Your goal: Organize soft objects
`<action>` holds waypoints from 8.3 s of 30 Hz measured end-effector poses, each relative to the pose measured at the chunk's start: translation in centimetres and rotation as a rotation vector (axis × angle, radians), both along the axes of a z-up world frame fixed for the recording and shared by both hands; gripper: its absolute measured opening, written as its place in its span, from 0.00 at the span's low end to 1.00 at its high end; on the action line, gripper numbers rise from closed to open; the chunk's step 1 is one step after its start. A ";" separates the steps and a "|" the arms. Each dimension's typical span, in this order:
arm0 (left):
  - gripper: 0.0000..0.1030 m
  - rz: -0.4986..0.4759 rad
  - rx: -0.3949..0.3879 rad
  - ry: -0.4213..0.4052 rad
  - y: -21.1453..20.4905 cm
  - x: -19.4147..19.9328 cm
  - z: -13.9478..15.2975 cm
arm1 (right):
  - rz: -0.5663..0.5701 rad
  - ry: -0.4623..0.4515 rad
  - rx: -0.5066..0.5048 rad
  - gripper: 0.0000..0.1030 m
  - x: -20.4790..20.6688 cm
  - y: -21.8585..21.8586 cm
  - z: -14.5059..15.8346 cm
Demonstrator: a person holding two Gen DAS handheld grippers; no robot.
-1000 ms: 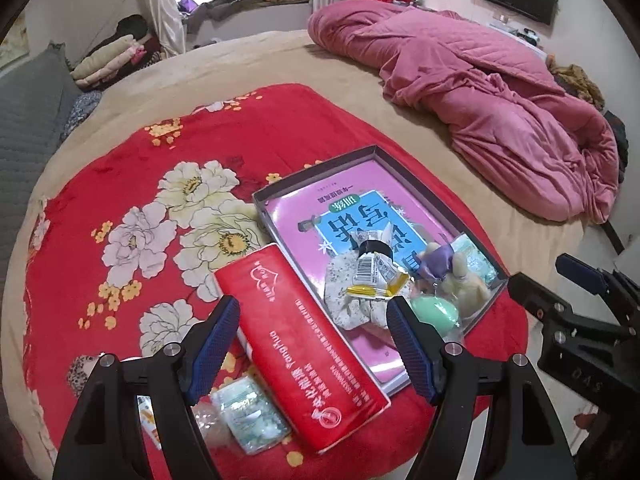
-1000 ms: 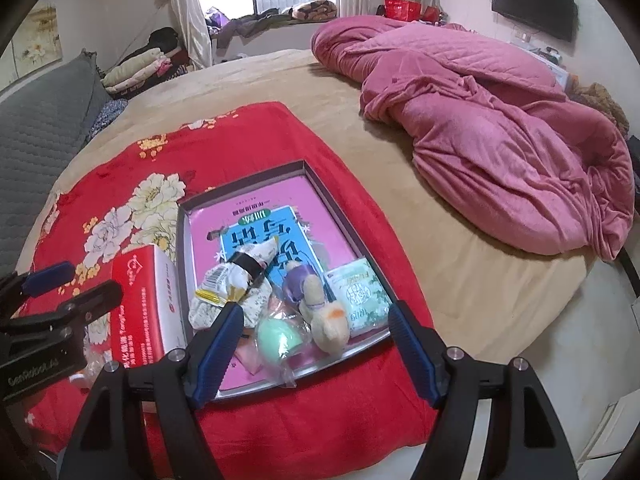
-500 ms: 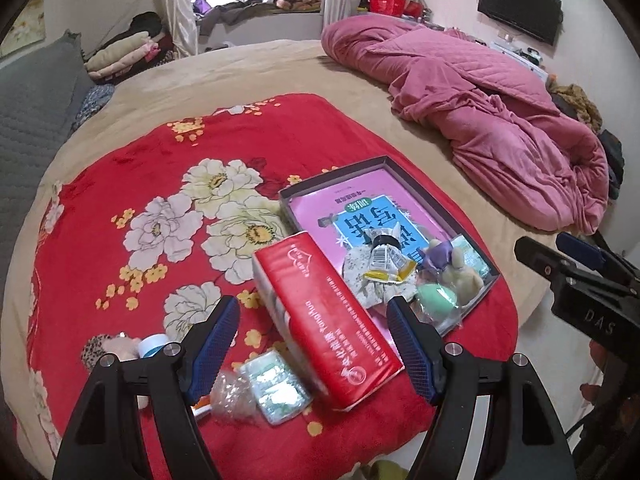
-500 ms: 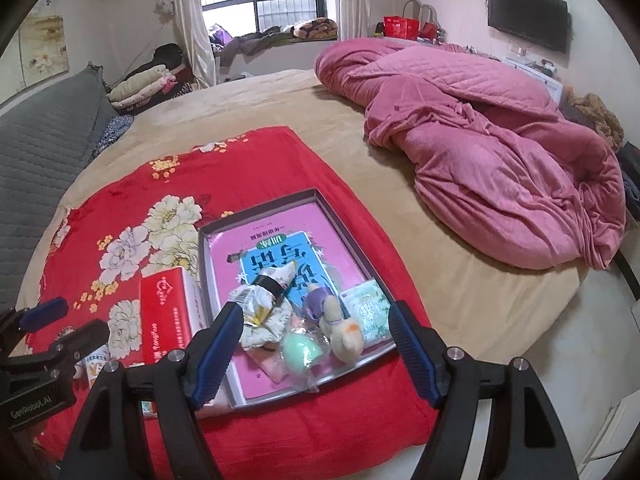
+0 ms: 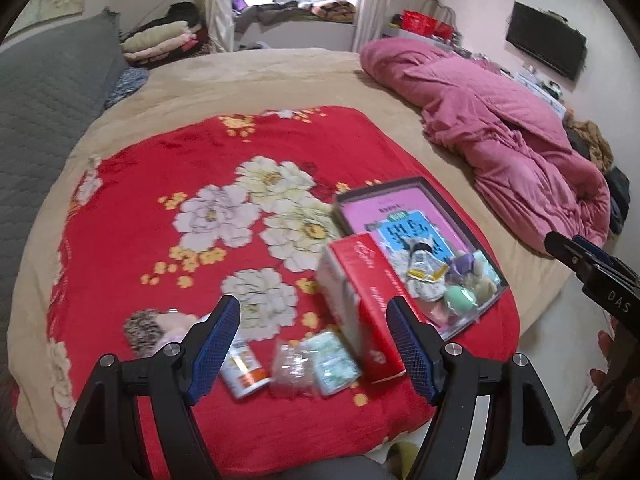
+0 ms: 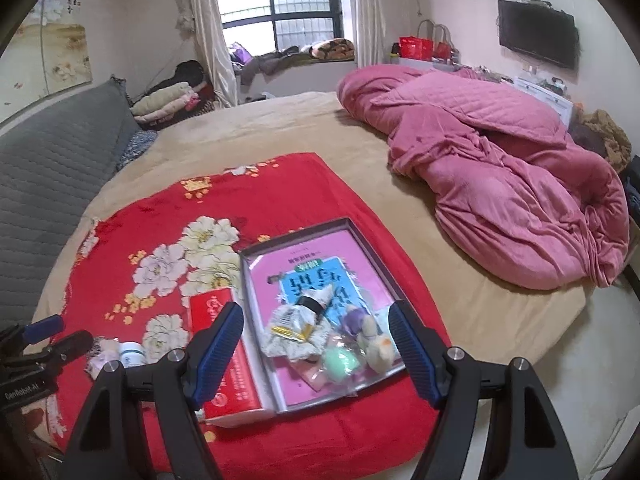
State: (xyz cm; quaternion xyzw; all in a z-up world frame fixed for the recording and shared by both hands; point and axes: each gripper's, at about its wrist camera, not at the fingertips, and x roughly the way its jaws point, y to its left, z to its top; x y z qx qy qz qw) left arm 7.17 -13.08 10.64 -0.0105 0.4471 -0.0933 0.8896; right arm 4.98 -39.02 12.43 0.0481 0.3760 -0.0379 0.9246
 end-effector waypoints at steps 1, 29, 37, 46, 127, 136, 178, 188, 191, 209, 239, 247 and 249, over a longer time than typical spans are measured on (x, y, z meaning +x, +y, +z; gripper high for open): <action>0.75 0.013 -0.006 -0.006 0.9 -0.3 0.4 | 0.008 -0.008 0.001 0.72 -0.1 0.4 0.4; 0.75 0.263 -0.047 -0.004 17.9 -6.9 0.4 | 0.266 -0.020 -0.043 0.73 -2.4 12.9 1.8; 0.75 0.294 -0.061 0.033 19.3 -7.7 -2.0 | 0.332 0.028 -0.079 0.73 -2.2 15.8 -0.2; 0.75 0.289 -0.077 0.055 18.1 -8.1 -3.9 | 0.386 0.078 -0.098 0.73 -2.5 18.2 -2.7; 0.53 0.493 -0.147 0.374 22.3 8.8 -22.2 | 0.648 0.382 -0.362 0.51 4.4 25.5 -21.9; 0.14 0.494 -0.242 0.346 24.6 7.8 -22.2 | 0.559 0.366 -0.152 0.50 5.5 22.3 -19.0; 0.09 0.300 -0.227 0.123 19.7 -0.6 -9.7 | 0.459 0.225 0.030 0.50 3.6 18.8 -10.1; 0.09 0.178 -0.218 0.109 12.9 -1.3 -7.9 | 0.422 0.178 0.046 0.50 2.7 16.5 -8.1; 0.09 0.137 -0.207 0.103 10.7 -1.2 -7.2 | 0.406 0.161 0.053 0.49 2.3 15.1 -7.3; 0.09 -0.012 -0.166 0.061 2.4 -0.5 -3.4 | 0.295 0.084 0.034 0.49 1.4 8.8 -4.2; 0.09 -0.204 -0.124 0.072 -10.2 1.3 -3.0 | 0.129 0.015 0.090 0.49 0.6 -2.0 -2.7; 0.09 -0.232 -0.113 0.096 -12.6 2.1 -4.0 | 0.085 0.022 0.106 0.49 0.7 -4.8 -3.5; 0.09 -0.240 -0.111 0.098 -13.1 2.3 -4.1 | 0.075 0.023 0.109 0.49 0.6 -5.5 -3.8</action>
